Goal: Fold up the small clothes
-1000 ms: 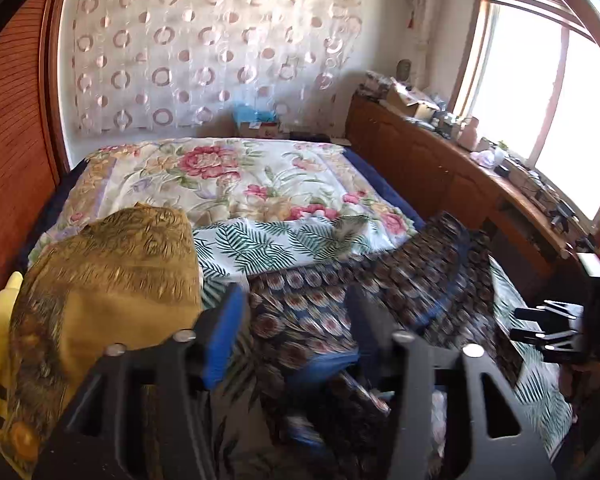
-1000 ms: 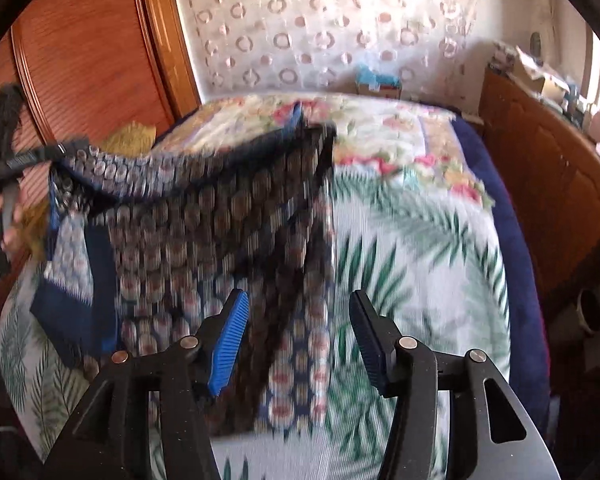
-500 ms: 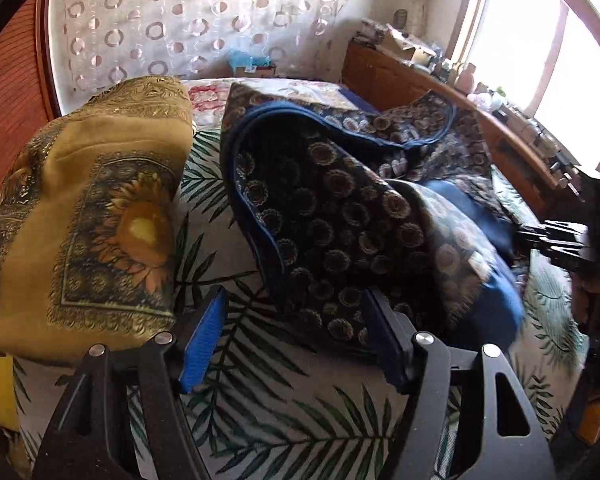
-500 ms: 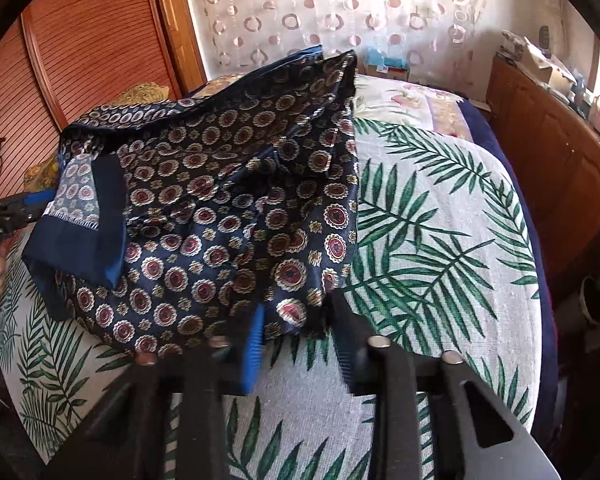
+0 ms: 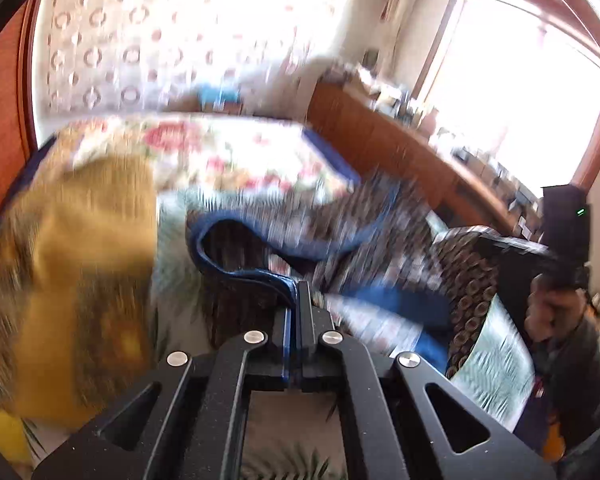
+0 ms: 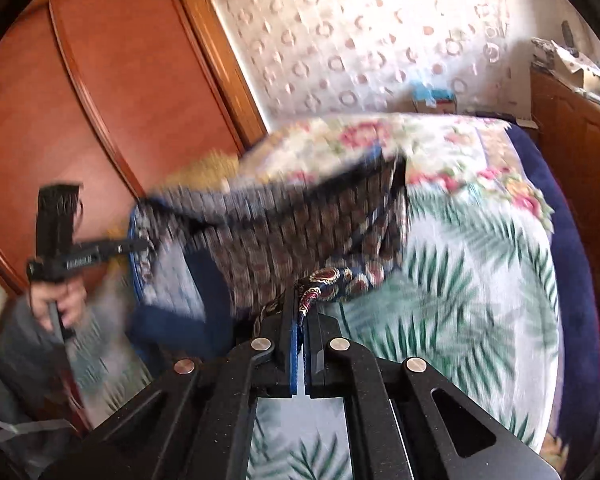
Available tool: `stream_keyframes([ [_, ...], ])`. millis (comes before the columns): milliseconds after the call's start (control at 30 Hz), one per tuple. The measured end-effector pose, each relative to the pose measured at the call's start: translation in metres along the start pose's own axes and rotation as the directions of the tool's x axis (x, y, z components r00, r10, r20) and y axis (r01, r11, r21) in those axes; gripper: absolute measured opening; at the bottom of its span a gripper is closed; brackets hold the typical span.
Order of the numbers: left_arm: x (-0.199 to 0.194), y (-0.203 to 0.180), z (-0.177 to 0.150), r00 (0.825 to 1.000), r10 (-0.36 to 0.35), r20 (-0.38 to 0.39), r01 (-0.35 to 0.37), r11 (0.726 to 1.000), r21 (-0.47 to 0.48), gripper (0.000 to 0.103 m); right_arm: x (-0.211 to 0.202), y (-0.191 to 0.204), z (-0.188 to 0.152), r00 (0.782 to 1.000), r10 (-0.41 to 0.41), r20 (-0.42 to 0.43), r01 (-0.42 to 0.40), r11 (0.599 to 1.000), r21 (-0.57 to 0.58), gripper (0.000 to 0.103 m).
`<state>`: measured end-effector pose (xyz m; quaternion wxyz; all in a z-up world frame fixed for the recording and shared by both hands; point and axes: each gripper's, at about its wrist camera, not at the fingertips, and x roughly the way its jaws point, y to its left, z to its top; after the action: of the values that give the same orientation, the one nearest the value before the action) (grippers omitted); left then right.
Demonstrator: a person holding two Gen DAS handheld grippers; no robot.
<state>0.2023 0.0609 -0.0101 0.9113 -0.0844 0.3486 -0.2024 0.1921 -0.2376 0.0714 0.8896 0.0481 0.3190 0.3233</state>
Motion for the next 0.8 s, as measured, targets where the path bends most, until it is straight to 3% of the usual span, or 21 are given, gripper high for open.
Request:
stream_keyframes([
  [133,0.003,0.006,0.063,0.997,0.027,0.073,-0.025,0.999,-0.035,0.002,0.016,-0.030,0.055,0.998,0.010,0.055,-0.015,0.995,0.101,0.001],
  [167,0.012,0.009,0.081,0.995,0.068,0.080,-0.066,0.997,-0.027,0.002,0.025,-0.039,0.067,0.999,0.001,0.054,-0.009,0.991,0.133,0.001],
  [367,0.069,0.059,0.119,0.963,0.267,0.026,-0.266,0.964,-0.029,0.002,0.092,-0.093,0.113,0.980,-0.198,-0.018,0.199,0.965,0.172,0.001],
  [467,0.085,0.072,0.114,0.962,0.271,-0.015,-0.271,0.962,-0.033,0.002,0.112,-0.103,0.112,0.963,-0.254,-0.085,0.263,0.957,0.121,0.009],
  [567,0.090,0.078,0.106,0.968,0.249,-0.024,-0.250,0.968,-0.029,0.015,0.108,-0.100,0.104,0.963,-0.261,-0.060,0.265,0.962,0.065,0.035],
  [633,0.086,0.077,0.099,0.975,0.220,-0.021,-0.221,0.975,-0.034,0.030,0.103,-0.092,0.098,0.966,-0.255,-0.042,0.256,0.967,0.015,0.036],
  [800,0.079,0.062,0.089,0.984,0.175,-0.026,-0.175,0.985,-0.005,0.030,0.105,-0.073,0.075,0.976,-0.211,-0.047,0.208,0.976,-0.058,0.037],
])
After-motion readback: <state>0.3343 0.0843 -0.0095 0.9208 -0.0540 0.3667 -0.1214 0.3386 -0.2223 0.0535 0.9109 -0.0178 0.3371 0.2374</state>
